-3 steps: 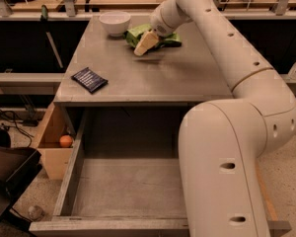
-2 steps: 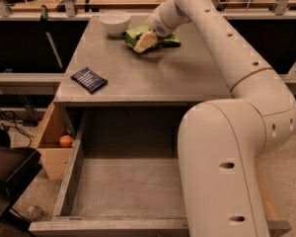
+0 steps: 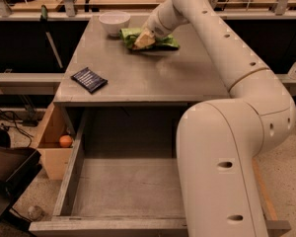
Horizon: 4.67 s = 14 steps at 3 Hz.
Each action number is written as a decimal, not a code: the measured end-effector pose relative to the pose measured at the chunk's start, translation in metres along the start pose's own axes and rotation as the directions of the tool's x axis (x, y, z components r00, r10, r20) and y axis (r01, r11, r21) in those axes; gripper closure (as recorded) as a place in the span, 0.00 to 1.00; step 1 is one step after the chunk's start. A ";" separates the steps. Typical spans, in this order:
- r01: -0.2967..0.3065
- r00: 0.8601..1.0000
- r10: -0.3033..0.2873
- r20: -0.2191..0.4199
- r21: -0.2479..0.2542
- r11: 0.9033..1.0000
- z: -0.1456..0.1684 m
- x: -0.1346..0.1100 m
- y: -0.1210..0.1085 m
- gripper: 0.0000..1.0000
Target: Place green rice chip bag into top drawer
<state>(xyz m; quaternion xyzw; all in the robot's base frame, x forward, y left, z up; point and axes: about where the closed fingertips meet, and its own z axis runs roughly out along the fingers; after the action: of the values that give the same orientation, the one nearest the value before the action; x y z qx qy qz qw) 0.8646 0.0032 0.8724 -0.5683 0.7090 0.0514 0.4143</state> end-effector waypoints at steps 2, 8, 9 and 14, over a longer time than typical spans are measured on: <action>0.000 1.000 0.000 -0.001 -0.006 1.000 0.004 0.000 0.002 1.00; -0.217 0.970 0.205 0.130 0.086 0.972 -0.312 -0.035 0.175 1.00; -0.302 0.947 0.303 0.108 -0.023 0.953 -0.314 0.015 0.237 1.00; -0.254 0.944 0.290 0.157 -0.214 0.943 -0.297 0.056 0.301 0.15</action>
Offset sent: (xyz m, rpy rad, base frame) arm 0.0001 0.0023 -0.0024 0.0044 0.0031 0.0048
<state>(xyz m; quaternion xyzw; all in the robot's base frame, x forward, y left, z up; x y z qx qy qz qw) 0.4510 -0.0961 0.9096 -0.4945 0.7306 0.2291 0.4113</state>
